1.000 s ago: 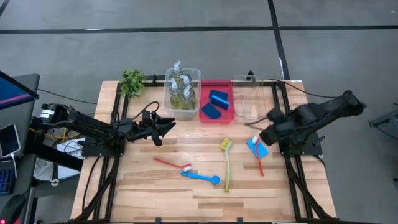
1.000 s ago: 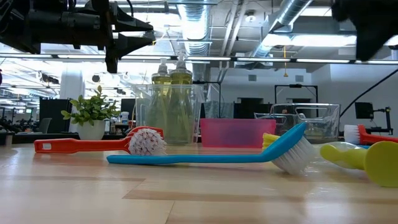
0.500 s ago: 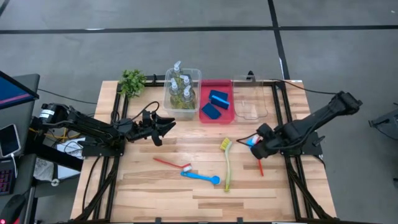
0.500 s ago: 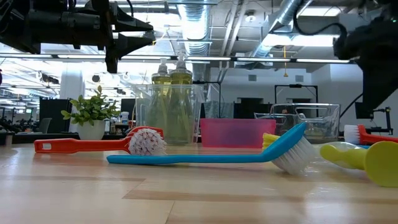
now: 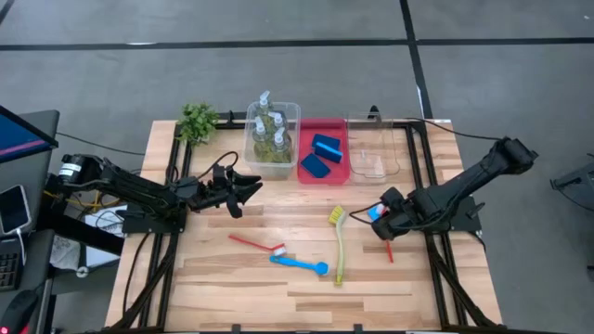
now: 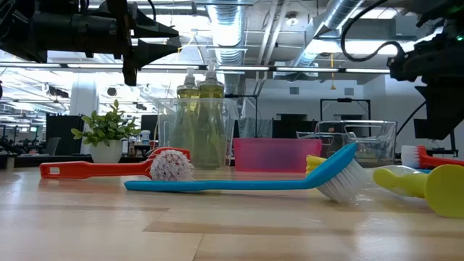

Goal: Pick & Place Kitchen Sink Supplies
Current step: Put the blue sponge into the red bin

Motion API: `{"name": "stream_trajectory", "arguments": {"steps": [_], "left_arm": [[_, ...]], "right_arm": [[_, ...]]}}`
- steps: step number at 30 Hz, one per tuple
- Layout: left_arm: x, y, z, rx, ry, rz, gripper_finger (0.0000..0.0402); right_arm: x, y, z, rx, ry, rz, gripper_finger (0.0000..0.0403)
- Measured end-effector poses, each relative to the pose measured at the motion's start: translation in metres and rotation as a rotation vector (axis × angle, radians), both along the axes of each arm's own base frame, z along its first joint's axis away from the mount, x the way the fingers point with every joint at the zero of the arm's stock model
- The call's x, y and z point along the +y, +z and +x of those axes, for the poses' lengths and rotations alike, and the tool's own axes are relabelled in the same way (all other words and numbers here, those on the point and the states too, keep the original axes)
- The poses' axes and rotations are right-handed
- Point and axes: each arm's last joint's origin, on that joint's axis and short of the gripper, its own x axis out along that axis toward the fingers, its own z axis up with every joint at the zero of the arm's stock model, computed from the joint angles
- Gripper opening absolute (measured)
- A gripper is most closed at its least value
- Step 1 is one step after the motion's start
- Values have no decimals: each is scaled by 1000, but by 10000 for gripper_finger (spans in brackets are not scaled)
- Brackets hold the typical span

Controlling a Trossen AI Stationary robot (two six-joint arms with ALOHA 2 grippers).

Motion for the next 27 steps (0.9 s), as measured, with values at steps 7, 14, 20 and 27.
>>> {"name": "stream_trajectory", "arguments": {"steps": [7,14,20,27], "left_arm": [[0,0,0,0,0,0,144],[0,0,0,0,0,0,144],[0,0,0,1,0,0,144],[0,0,0,3,0,0,144]], "right_arm": [[4,-11,8,78,-22,-35,118],[9,-25,16,169,-21,-49,118],[17,-35,29,145,26,-19,118],[26,-43,48,55,118,10,118]]}}
